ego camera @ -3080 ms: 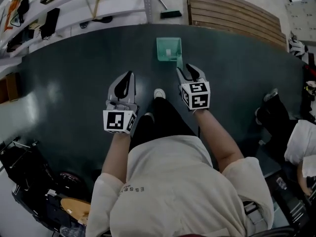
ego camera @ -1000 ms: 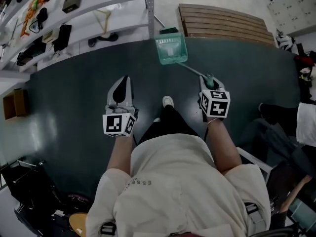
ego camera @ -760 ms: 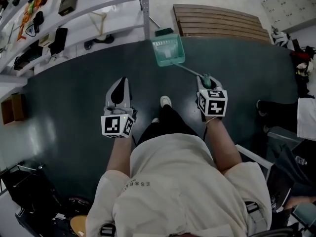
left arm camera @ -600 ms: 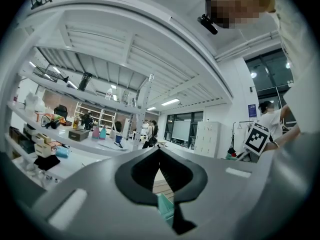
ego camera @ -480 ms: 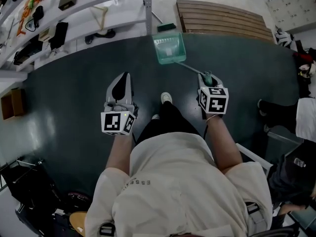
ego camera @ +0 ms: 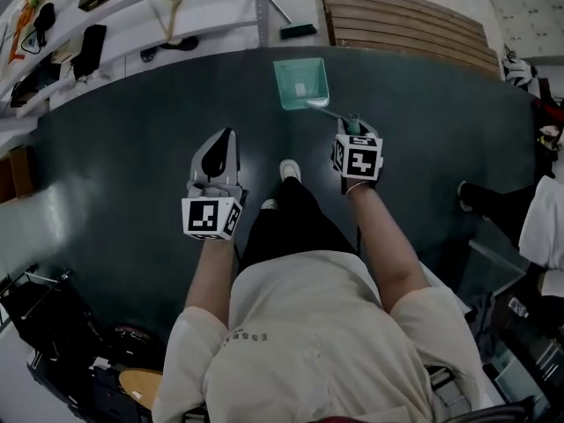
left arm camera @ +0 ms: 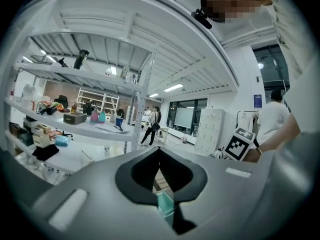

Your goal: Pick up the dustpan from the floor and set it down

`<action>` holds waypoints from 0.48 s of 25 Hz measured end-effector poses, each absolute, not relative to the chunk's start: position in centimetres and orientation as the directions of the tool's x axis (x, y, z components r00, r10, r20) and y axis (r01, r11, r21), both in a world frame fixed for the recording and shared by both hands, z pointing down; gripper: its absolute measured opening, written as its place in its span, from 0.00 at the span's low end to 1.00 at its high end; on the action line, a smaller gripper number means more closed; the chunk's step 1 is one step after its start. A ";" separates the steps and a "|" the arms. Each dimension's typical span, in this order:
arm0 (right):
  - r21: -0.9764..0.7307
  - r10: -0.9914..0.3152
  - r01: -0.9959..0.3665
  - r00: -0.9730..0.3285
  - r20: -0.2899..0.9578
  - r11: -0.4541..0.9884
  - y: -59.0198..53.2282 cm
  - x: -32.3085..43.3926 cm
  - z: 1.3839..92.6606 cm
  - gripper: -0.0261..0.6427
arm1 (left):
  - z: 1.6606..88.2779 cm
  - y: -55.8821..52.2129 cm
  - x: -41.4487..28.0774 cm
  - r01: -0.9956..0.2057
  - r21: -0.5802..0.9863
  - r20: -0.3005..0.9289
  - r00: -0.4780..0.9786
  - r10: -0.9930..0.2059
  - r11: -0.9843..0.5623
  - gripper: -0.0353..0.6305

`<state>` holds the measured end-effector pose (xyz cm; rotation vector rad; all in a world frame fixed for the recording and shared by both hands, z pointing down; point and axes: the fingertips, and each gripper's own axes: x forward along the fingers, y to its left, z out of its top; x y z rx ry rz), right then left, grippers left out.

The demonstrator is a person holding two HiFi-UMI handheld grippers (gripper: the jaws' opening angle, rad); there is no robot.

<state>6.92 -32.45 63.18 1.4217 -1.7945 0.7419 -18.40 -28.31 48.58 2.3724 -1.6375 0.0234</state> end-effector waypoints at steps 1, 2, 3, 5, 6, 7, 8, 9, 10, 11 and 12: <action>-0.003 -0.548 -0.974 -0.129 0.826 0.225 -33.4 6.9 64.4 0.15 | 49.3 -29.2 -18.2 -0.924 0.195 0.173 0.363 -0.916 -0.329 0.06; -0.003 -0.536 -0.975 -0.125 0.835 0.223 -34.3 6.9 65.7 0.15 | 49.9 -30.0 -18.0 -0.925 0.192 0.183 0.362 -0.914 -0.328 0.06; -0.004 -0.523 -0.976 -0.121 0.844 0.219 -35.0 6.9 66.9 0.15 | 50.3 -30.7 -17.8 -0.925 0.191 0.188 0.362 -0.913 -0.327 0.06; -0.006 -0.501 -0.979 -0.111 0.858 0.205 -36.5 7.2 69.4 0.15 | 50.6 -32.3 -17.1 -0.925 0.197 0.194 0.361 -0.912 -0.324 0.06; -0.008 -0.492 -0.980 -0.108 0.864 0.200 -37.1 7.4 70.6 0.15 | 50.9 -33.1 -16.8 -0.925 0.200 0.199 0.361 -0.911 -0.322 0.06; -0.009 -0.483 -0.981 -0.104 0.870 0.195 -37.7 7.5 71.9 0.15 | 51.4 -33.7 -16.5 -0.925 0.204 0.205 0.362 -0.909 -0.322 0.06; -0.007 -0.474 -0.982 -0.097 0.875 0.188 -38.3 7.7 73.1 0.15 | 52.1 -34.3 -16.3 -0.924 0.210 0.213 0.363 -0.907 -0.320 0.06; -0.003 -0.467 -0.983 -0.089 0.880 0.181 -38.8 7.8 74.3 0.15 | 52.9 -34.9 -16.3 -0.924 0.219 0.223 0.361 -0.906 -0.315 0.06; 0.000 -0.463 -0.984 -0.085 0.882 0.179 -39.3 7.7 75.6 0.15 | 53.8 -35.4 -16.3 -0.925 0.228 0.234 0.355 -0.905 -0.303 0.06; 0.002 -0.461 -0.984 -0.083 0.883 0.179 -39.7 7.5 76.8 0.15 | 54.7 -35.9 -16.5 -0.928 0.237 0.245 0.343 -0.907 -0.287 0.06; 0.005 -0.459 -0.984 -0.079 0.885 0.180 -40.1 7.4 77.8 0.15 | 55.4 -36.4 -16.6 -0.932 0.244 0.254 0.329 -0.909 -0.269 0.06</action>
